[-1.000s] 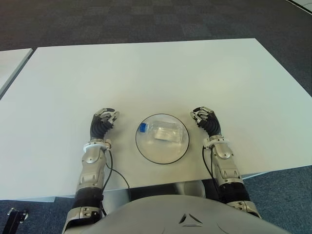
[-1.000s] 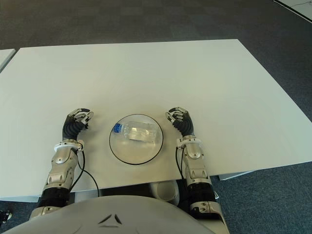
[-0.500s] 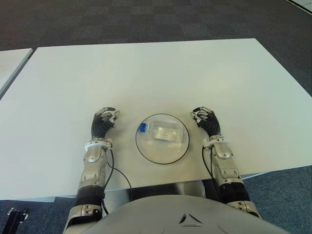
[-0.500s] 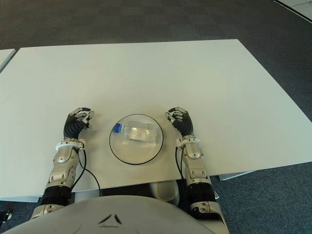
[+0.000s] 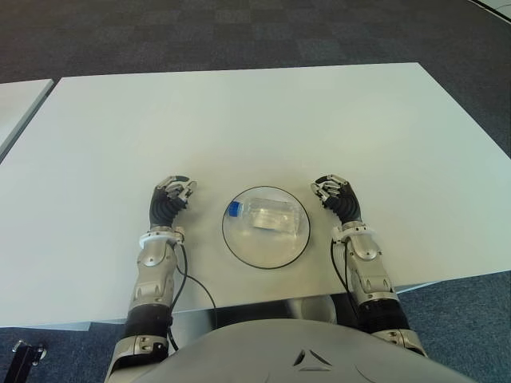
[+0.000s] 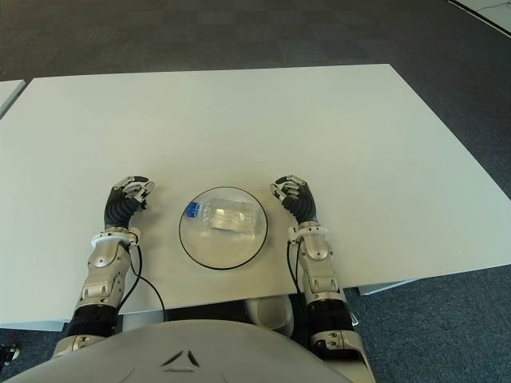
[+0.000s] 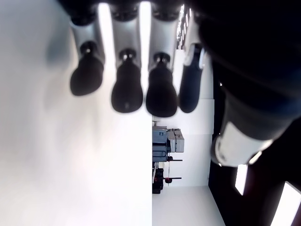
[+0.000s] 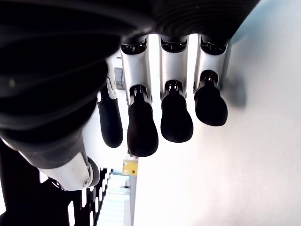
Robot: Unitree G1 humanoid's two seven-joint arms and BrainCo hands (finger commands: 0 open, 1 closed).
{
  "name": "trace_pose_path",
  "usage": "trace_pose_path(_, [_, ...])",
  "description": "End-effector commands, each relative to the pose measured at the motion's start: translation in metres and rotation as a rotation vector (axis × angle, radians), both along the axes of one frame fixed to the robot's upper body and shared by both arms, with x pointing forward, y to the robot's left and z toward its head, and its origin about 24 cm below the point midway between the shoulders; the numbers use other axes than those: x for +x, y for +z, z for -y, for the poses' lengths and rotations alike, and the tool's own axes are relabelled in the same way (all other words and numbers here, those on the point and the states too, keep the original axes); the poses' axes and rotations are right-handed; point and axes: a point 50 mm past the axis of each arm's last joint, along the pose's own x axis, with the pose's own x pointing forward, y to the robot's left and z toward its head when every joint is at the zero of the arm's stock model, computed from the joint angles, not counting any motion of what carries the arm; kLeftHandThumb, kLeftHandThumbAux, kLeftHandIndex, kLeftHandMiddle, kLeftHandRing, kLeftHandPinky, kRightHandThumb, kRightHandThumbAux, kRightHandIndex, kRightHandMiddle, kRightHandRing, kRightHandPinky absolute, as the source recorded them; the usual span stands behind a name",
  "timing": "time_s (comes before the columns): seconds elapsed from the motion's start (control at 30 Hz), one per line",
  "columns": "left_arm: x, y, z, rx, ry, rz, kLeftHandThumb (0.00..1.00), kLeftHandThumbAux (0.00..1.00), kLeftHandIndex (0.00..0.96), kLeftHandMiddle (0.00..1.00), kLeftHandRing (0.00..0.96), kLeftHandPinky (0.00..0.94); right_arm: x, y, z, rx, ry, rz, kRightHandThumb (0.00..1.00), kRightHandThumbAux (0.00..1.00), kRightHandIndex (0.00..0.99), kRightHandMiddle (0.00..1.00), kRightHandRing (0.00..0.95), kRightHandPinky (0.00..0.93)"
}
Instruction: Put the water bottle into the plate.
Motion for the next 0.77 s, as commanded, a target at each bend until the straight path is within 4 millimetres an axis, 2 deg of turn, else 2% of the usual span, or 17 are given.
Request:
trace_pose_path(0.03, [-0.0142,-0.0186,0.0029,-0.025,0.011,-0.106,0.707,0.721,0.435,0.767,0.757,0.754,-0.008,-0.0125,-0.0003,0.002,0.005,-0.076,0.701,0.73,0.437,0.756,0.75,0.746])
trace_pose_path(0.77, [-0.0142,-0.0137,0.0048,-0.034,0.004,-0.085,0.709,0.719,0.436,0.761,0.754,0.749,-0.0077,-0.0124,-0.0003,0.015,0.005,-0.072,0.701,0.73,0.437,0.764,0.758,0.758])
